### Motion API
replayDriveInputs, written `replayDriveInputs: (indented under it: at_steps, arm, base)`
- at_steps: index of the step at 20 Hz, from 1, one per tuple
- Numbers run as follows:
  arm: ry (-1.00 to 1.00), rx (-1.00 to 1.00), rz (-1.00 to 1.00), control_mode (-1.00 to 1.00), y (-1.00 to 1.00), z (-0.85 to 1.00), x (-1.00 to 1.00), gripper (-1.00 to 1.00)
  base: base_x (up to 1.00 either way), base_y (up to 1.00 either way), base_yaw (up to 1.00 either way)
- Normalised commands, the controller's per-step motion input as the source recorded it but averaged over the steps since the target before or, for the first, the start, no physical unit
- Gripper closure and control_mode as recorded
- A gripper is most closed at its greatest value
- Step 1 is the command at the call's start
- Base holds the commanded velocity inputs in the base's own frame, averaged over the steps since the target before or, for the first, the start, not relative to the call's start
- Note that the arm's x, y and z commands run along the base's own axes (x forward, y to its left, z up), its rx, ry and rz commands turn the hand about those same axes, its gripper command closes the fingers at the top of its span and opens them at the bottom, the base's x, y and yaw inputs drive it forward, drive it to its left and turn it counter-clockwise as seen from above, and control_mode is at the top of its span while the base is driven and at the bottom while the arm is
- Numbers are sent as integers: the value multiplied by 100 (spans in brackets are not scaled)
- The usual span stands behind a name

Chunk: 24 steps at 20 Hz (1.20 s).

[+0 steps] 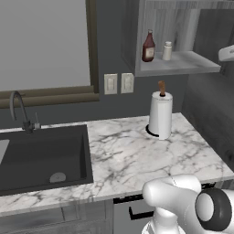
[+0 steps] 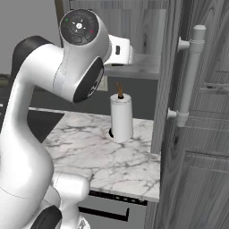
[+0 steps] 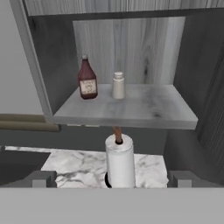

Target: Collect the turmeric, ketchup, and shaker from the cabinet and place them next to the stove.

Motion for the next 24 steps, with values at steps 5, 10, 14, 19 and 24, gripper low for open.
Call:
replayDriveInputs:
  at_steps: [5, 10, 14, 19, 24]
  arm:
    - [-11, 0, 1, -100, -14, 5, 23, -100]
    - [-7, 0, 0, -100, -6, 0, 27, -100]
    - [-2, -1, 0, -100, -4, -2, 36, -100]
    - [0, -4, -2, -100, 0, -8, 43, -100]
    - [0, -5, -5, -100, 0, -9, 44, -100]
  base:
    - [0, 0, 0]
    - [0, 0, 0]
    - [0, 0, 0]
    - [0, 0, 0]
    - [0, 0, 0]
